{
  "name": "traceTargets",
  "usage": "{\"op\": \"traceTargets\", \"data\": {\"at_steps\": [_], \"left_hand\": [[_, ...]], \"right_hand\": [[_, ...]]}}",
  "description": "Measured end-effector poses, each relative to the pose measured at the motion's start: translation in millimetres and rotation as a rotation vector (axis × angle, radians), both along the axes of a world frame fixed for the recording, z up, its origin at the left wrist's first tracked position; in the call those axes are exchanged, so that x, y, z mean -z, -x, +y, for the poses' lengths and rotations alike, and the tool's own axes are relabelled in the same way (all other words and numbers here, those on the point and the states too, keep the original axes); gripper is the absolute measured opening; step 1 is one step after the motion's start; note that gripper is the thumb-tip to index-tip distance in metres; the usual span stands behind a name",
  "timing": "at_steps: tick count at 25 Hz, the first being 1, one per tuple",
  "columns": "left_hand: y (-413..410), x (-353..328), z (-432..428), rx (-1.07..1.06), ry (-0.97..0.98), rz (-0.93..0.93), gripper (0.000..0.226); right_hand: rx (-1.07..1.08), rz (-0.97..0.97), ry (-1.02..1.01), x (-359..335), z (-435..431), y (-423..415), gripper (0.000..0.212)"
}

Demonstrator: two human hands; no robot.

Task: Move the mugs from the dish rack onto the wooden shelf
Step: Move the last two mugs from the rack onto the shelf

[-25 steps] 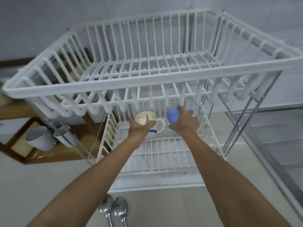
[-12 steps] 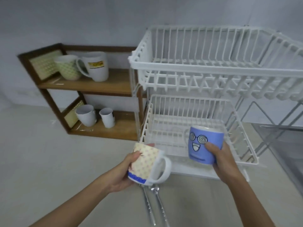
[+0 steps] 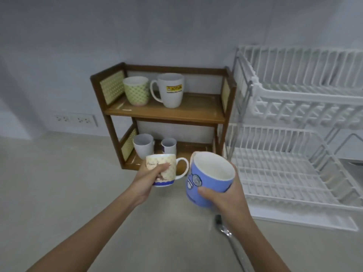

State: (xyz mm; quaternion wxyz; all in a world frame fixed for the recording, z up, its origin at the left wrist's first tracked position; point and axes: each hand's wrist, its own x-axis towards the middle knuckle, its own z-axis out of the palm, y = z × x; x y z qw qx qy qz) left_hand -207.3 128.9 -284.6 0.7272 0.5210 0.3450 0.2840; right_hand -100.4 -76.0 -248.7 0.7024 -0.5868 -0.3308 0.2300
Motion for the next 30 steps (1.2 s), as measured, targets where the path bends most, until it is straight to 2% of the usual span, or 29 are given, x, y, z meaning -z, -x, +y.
{"op": "traceTargets", "data": {"at_steps": [2,5,7,10,13,18,21,24,26,28,30], "left_hand": [[-6.8,3.9,25.8,-0.041,-0.043,0.046,0.052],[-20.3,-1.1,50.4,-0.045,-0.101,0.092,0.062],[-35.4,-5.5,57.8,-0.039,-0.135,0.112,0.066],[-62.9,-4.8,67.5,-0.008,-0.133,0.118,0.075],[-84.3,0.2,77.2,0.065,-0.187,0.176,0.083],[-101.0,17.9,87.3,0.108,-0.287,0.257,0.096],[-111.1,28.2,83.4,0.11,-0.334,0.266,0.095],[-124.5,35.9,76.4,0.129,-0.387,0.239,0.094],[-133.5,39.3,71.4,0.161,-0.454,0.235,0.094],[-144.2,42.8,64.8,0.182,-0.495,0.243,0.093],[-155.1,47.6,56.8,0.185,-0.486,0.259,0.092]], "right_hand": [[0.157,-0.162,0.017,-29.0,41.8,12.6,0.087],[0.398,-0.277,-0.028,-73.7,104.6,-3.2,0.091],[0.518,-0.298,-0.002,-99.4,142.7,-31.7,0.093],[0.602,-0.249,0.171,-117.8,187.1,-81.6,0.095],[0.61,-0.298,0.326,-111.8,214.3,-117.1,0.101],[0.631,-0.328,0.334,-100.0,226.7,-130.4,0.098],[0.644,-0.429,0.203,-88.0,207.4,-111.7,0.083],[0.697,-0.573,0.107,-14.7,157.9,-56.9,0.06],[0.604,-0.546,0.287,60.9,116.9,-12.4,0.049],[0.469,-0.437,0.601,126.9,92.3,10.8,0.052],[0.351,-0.565,0.933,167.7,86.2,10.9,0.062]]}}
